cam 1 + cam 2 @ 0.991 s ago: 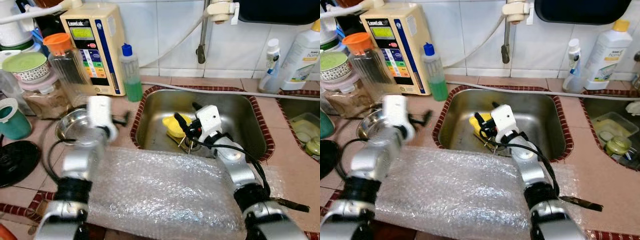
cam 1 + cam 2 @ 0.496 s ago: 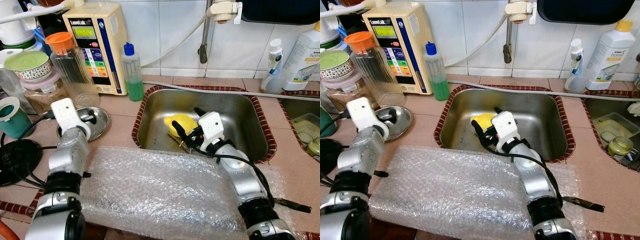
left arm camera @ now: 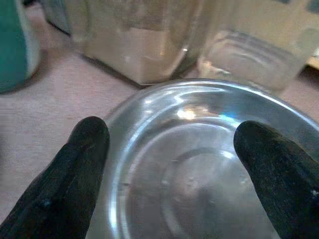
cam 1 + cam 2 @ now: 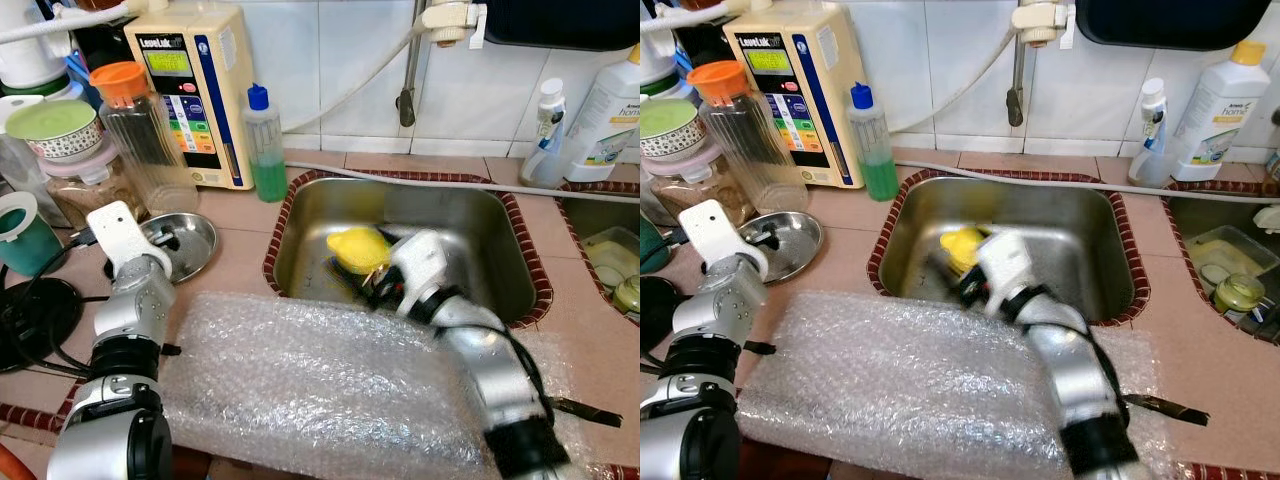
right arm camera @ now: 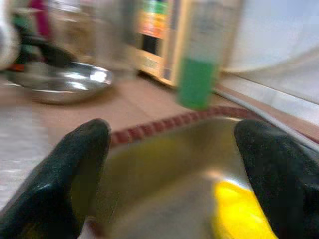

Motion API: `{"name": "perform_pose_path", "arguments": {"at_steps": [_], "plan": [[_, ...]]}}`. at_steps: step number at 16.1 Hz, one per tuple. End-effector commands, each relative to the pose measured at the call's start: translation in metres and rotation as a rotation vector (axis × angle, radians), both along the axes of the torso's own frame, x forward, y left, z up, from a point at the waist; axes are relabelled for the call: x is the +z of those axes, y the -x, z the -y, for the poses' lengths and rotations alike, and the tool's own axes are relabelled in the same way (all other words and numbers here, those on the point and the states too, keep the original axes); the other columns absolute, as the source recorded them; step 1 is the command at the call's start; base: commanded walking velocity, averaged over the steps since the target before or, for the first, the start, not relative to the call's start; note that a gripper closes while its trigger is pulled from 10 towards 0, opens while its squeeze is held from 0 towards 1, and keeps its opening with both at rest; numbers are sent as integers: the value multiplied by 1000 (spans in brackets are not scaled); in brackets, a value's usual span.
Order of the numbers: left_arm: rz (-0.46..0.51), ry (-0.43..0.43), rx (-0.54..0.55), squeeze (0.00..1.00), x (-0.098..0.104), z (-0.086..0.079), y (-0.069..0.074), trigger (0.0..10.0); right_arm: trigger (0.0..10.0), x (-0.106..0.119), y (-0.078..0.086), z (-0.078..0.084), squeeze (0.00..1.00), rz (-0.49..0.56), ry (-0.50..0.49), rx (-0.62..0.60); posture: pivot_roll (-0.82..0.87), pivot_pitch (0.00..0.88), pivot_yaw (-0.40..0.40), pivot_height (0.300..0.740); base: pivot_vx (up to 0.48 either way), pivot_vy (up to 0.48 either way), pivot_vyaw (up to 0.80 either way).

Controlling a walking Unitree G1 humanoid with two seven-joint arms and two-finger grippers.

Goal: Kitchen organization

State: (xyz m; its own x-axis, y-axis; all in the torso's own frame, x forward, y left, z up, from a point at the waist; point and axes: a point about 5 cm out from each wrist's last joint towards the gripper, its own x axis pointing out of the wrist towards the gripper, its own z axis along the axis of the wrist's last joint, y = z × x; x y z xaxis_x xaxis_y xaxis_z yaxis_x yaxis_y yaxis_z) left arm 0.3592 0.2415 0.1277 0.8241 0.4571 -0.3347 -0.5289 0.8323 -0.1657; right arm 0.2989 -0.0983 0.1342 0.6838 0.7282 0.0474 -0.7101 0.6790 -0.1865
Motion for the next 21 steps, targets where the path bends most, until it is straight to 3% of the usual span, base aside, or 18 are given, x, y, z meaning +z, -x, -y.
{"name": "perform_pose_path", "arguments": {"at_steps": [1,5,7,9,12,16,21], "plan": [[-13,-3,36,0,2,-7,-1,10000,10000,3,6,-1,0,-17,-1,62,31,0,91,740,0,0,0],[-45,19,76,0,-1,-12,1,10000,10000,2,10,-2,0,-24,50,102,43,0,82,740,0,0,0],[-99,132,65,0,-11,-7,0,10000,10000,6,15,-5,0,-36,61,141,40,0,84,740,0,0,0],[-120,181,64,0,-13,-4,-2,10000,10000,8,17,-5,0,-34,69,158,39,0,87,740,0,0,0],[-23,128,34,0,8,-6,-11,10000,10000,7,13,-2,0,-29,72,129,35,0,98,740,0,0,0],[9,0,-35,0,22,-6,-16,10000,10000,11,12,-5,0,-24,81,135,29,0,98,740,0,0,0],[6,-11,62,0,15,-17,-7,10000,10000,13,21,-4,0,-49,81,204,15,0,107,740,0,0,0]]}}
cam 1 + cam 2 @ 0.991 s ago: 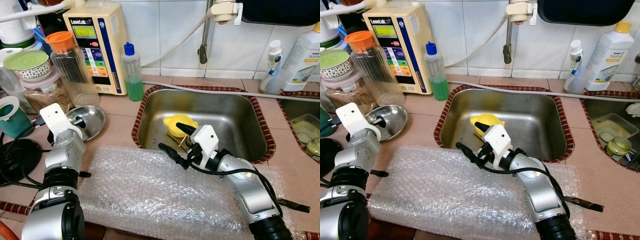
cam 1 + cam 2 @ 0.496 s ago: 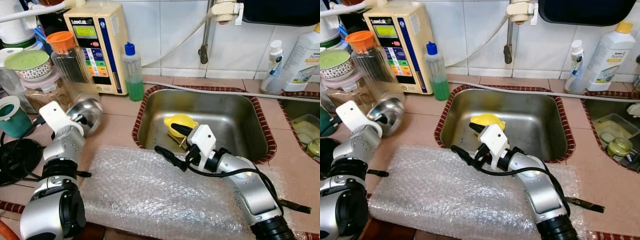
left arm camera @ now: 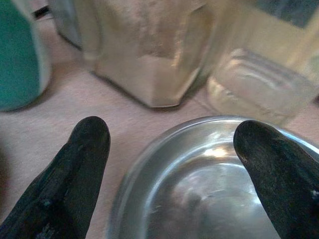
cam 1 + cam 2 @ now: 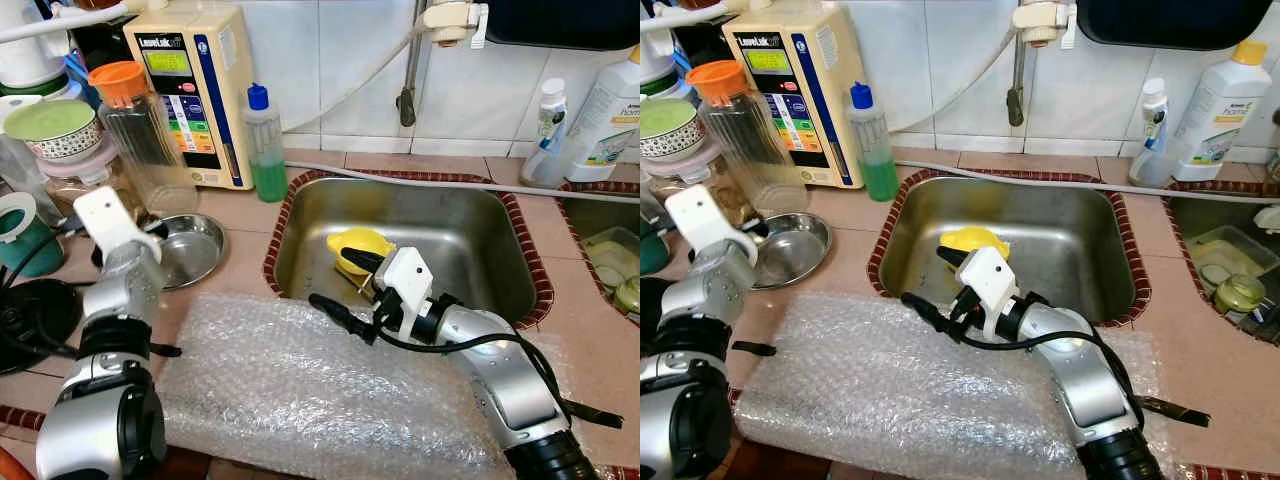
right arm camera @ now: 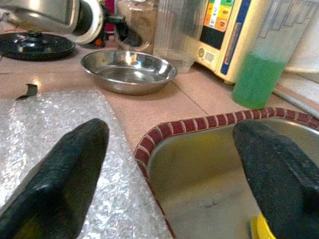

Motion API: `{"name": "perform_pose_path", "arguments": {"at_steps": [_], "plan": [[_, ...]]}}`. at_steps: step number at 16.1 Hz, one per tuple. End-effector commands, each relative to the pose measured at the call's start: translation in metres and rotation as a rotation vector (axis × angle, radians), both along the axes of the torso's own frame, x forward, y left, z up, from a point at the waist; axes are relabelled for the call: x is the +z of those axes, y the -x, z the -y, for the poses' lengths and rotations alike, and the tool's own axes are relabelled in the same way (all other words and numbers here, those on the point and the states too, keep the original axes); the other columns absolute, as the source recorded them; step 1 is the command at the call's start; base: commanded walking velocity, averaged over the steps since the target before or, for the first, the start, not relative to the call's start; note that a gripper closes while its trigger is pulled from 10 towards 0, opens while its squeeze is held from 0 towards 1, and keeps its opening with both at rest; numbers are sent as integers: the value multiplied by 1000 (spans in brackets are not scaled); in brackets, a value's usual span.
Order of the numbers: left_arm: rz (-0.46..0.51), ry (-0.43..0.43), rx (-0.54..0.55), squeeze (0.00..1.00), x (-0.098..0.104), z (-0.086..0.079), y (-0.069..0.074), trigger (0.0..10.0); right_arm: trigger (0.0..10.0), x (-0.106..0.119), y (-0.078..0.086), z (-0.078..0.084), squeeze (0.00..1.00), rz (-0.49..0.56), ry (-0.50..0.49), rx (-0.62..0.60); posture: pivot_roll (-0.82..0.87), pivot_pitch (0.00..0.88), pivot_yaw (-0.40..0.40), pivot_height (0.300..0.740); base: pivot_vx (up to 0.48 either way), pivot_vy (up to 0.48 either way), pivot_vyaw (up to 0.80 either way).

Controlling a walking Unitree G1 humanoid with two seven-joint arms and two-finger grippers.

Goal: Kitchen organization

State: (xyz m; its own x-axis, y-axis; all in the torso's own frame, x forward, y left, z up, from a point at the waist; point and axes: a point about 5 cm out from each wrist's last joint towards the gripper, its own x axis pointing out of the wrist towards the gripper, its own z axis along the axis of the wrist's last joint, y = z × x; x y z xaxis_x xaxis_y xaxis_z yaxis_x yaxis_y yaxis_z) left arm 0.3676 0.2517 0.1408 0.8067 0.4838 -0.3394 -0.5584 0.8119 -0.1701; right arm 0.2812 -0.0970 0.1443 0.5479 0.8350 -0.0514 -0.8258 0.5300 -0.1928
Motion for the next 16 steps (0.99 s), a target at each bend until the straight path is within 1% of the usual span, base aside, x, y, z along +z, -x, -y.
{"name": "perform_pose_path", "arguments": {"at_steps": [1,2,3,4,5,6,7,9,10,14,15,16], "plan": [[-15,-5,29,0,-3,-7,3,10000,10000,4,8,-2,0,-5,-8,57,11,0,100,740,0,0,0],[-50,29,20,0,-13,-3,5,10000,10000,8,16,-1,0,-33,-26,109,13,0,96,740,0,0,0],[-74,53,6,0,-19,0,7,10000,10000,6,19,0,0,-44,-20,123,12,0,97,740,0,0,0],[-124,113,-54,0,-28,11,6,10000,10000,8,17,2,0,-52,-14,126,26,0,85,740,0,0,0],[-131,127,-80,0,-30,15,5,10000,10000,9,17,2,0,-56,-18,136,34,0,85,740,0,0,0],[-139,151,-89,0,-32,17,6,8863,10000,10,17,0,0,-56,-14,157,34,0,102,740,0,0,0],[-146,162,-79,0,-33,17,6,4824,10000,9,14,1,0,-46,-1,143,33,0,110,740,0,0,0],[-145,161,-74,0,-33,15,7,3098,10000,10,12,1,0,-37,3,115,32,0,112,740,0,0,0],[-144,159,-70,0,-32,13,6,0,10000,12,14,-2,0,-39,-17,112,33,0,118,740,0,0,0],[-154,159,-62,0,-30,9,6,0,10000,8,15,-3,0,-36,5,112,32,0,131,740,0,0,0],[-153,171,-51,0,-30,7,6,0,10000,9,13,-2,0,-30,7,109,33,0,134,740,0,0,0],[-145,217,-36,0,-29,5,7,0,10000,11,12,-2,0,-21,7,104,33,0,136,740,0,0,0]]}}
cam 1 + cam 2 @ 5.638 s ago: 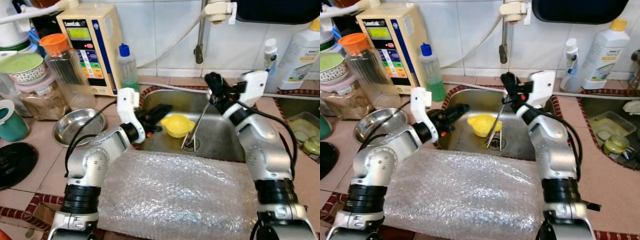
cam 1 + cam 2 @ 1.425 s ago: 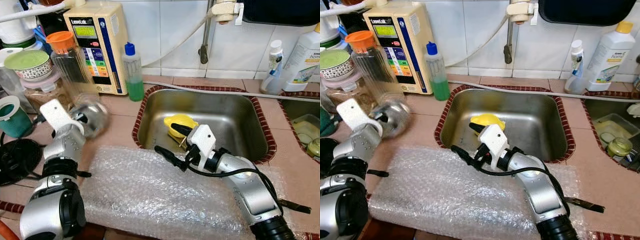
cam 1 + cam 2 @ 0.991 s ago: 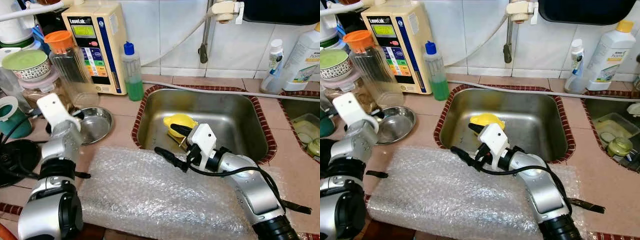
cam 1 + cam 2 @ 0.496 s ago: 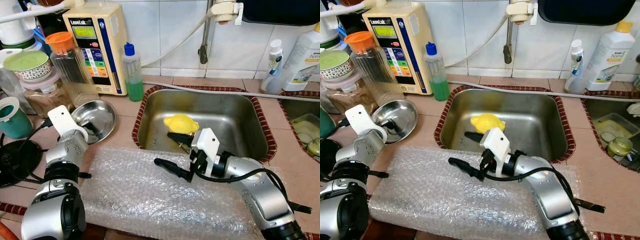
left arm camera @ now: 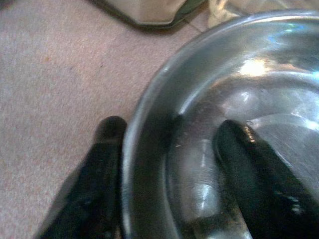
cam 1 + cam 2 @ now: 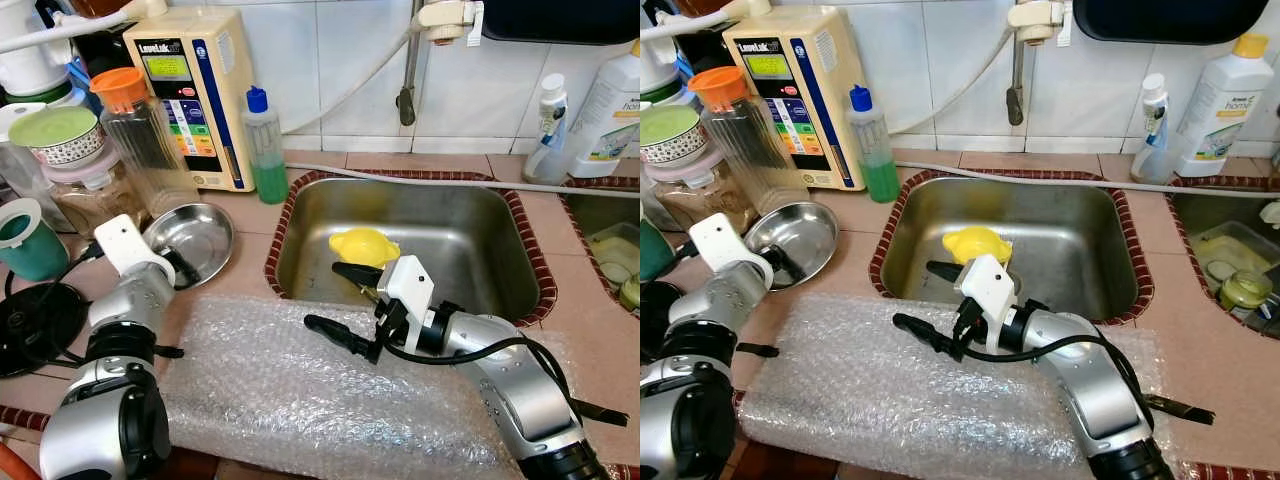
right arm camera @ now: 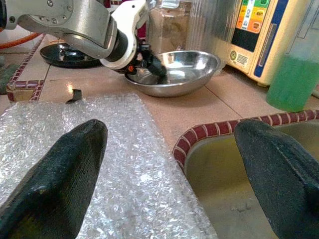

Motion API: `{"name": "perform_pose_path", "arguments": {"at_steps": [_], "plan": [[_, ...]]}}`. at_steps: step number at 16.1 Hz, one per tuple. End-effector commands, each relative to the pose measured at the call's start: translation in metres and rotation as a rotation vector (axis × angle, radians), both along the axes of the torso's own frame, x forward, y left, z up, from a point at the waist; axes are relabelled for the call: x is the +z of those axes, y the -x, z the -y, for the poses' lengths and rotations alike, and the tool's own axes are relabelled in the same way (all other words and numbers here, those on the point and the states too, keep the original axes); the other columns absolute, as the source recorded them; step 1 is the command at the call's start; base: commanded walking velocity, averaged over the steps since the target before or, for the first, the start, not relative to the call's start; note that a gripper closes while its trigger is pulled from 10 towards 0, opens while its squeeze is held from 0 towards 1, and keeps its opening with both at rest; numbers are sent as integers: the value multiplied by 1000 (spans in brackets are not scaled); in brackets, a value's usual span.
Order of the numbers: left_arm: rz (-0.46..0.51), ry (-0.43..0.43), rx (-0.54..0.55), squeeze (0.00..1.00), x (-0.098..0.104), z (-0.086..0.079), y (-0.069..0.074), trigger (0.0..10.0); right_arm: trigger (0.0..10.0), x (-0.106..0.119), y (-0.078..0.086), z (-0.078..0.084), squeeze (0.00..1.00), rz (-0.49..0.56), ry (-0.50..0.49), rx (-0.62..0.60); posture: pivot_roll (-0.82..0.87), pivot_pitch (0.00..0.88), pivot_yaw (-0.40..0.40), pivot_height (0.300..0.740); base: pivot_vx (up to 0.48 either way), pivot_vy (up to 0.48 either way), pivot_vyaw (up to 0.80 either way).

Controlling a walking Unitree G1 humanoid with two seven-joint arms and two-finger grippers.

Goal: Kitchen organization

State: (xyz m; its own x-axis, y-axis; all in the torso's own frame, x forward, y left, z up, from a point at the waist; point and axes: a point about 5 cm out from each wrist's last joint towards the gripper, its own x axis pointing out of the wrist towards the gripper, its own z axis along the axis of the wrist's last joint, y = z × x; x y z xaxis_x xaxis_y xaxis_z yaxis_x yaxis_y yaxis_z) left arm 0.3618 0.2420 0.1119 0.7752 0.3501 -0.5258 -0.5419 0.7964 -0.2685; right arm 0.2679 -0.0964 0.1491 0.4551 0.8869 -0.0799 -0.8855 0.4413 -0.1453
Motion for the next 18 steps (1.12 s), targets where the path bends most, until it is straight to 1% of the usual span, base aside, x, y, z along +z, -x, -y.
{"name": "perform_pose_path", "arguments": {"at_steps": [1,2,4,7,9,10,13,14,15,16,17,18], "plan": [[-20,20,21,0,0,-4,1,0,10000,7,-2,-2,0,37,4,0,33,0,136,740,0,0,0],[-22,14,27,0,1,-6,1,0,10000,7,-2,-2,0,41,11,1,33,0,136,740,0,0,0],[25,-66,29,0,13,-12,-1,0,10000,7,-2,-2,0,46,21,1,33,0,140,740,0,0,0],[46,-128,28,0,22,-13,-3,0,10000,6,-3,-1,0,51,30,-1,34,0,136,740,0,0,0],[58,-124,22,0,23,-12,-4,0,10000,7,-5,-1,0,55,32,-1,39,0,132,740,0,0,0],[43,-121,19,0,21,-11,-3,0,10000,8,-6,-1,0,57,35,-1,39,0,131,740,0,0,0],[-7,-66,-9,0,10,-6,0,0,10000,7,-6,0,0,60,43,0,39,0,129,740,0,0,0],[-13,-58,-18,0,8,-4,0,4353,10000,7,-6,0,0,60,45,0,38,0,129,740,0,0,0],[-20,-55,-34,0,7,-2,0,8078,10000,7,-6,0,0,59,49,1,38,0,129,740,0,0,0],[-20,-49,-35,0,7,-1,0,10000,10000,7,-6,1,0,60,50,0,38,0,128,740,0,0,0],[-12,-29,-36,1000,6,1,0,10000,10000,7,-6,1,0,62,53,-1,35,0,129,740,0,0,0],[-6,-22,-32,1000,5,2,0,10000,10000,7,-6,1,0,62,53,-1,35,0,129,740,0,0,0]]}}
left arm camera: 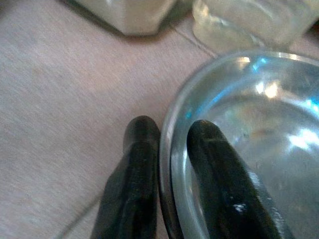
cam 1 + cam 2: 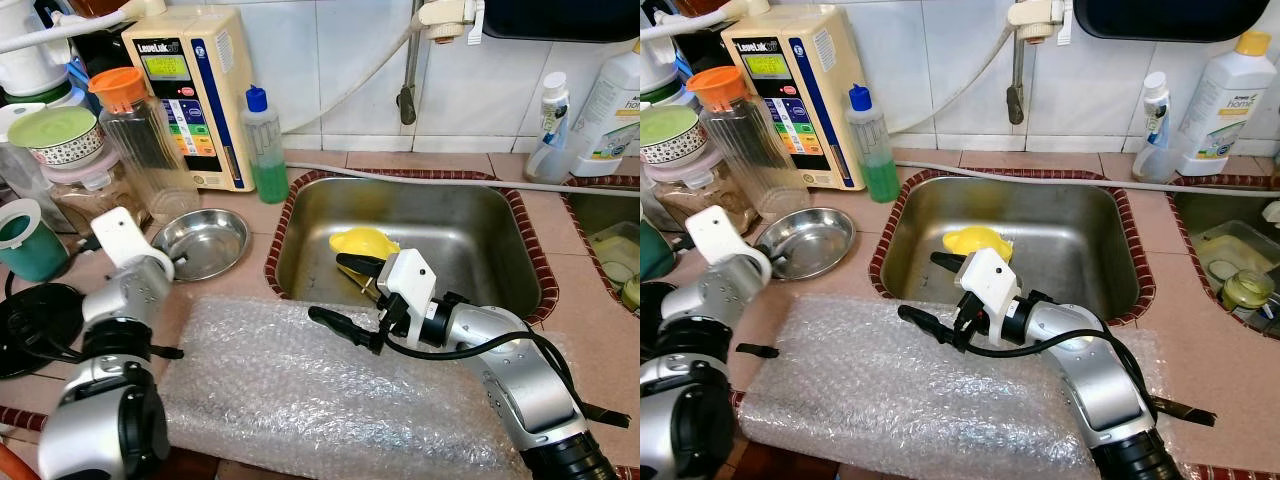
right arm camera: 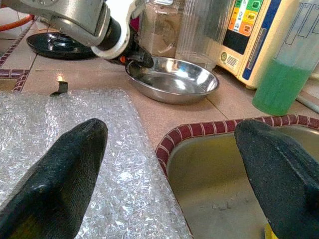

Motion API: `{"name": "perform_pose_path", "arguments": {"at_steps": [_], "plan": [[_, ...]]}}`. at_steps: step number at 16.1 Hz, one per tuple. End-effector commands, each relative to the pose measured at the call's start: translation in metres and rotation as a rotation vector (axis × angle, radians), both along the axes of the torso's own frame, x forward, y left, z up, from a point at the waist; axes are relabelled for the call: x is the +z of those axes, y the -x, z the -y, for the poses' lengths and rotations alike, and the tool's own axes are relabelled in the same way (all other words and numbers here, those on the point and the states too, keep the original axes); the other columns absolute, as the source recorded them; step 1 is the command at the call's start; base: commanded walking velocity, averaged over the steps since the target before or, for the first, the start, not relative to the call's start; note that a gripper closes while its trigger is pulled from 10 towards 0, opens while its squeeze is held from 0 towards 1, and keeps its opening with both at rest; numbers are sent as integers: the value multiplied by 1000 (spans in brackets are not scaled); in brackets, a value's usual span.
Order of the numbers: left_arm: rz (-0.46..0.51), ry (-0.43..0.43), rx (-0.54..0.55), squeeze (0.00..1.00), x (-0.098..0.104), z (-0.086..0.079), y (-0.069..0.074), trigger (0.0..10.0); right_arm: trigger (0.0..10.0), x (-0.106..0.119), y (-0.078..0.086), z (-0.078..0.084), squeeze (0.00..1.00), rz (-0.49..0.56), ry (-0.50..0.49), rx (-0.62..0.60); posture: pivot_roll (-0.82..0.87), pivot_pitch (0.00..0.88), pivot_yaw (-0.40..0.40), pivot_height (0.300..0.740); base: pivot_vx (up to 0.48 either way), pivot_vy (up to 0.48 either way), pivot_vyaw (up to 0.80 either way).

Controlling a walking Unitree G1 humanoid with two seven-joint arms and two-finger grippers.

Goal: Kitchen organization

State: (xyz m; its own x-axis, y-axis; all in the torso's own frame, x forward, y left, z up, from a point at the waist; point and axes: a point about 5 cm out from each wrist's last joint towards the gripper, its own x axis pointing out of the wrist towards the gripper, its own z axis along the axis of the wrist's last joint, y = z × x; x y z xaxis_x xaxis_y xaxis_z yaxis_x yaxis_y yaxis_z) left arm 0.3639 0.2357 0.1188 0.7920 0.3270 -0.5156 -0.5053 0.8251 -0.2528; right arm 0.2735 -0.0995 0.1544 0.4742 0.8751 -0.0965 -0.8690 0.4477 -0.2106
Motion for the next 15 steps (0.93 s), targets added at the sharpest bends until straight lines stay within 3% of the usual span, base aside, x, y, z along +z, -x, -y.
{"name": "perform_pose_path", "arguments": {"at_steps": [1,6,8,9,11,15], "plan": [[4,15,9,1000,0,-3,1,10000,10000,2,-1,-2,0,13,9,14,33,0,131,740,0,0,0],[-6,-2,3,1000,1,-3,0,10000,10000,2,-1,-1,0,19,11,6,27,0,134,740,0,0,0],[-115,-31,-15,1000,-12,-3,6,10000,10000,3,-2,-1,0,21,12,6,30,0,130,740,0,0,0],[-119,-26,-13,8,-15,-4,8,7216,10000,3,-2,-1,0,21,12,8,30,0,130,740,0,0,0],[-104,6,-10,0,-17,-3,9,0,10000,3,-2,-2,0,19,11,13,32,0,128,740,0,0,0],[-84,-8,3,0,-13,-7,8,0,10000,3,-2,-2,0,12,-2,18,39,0,128,740,0,0,0]]}}
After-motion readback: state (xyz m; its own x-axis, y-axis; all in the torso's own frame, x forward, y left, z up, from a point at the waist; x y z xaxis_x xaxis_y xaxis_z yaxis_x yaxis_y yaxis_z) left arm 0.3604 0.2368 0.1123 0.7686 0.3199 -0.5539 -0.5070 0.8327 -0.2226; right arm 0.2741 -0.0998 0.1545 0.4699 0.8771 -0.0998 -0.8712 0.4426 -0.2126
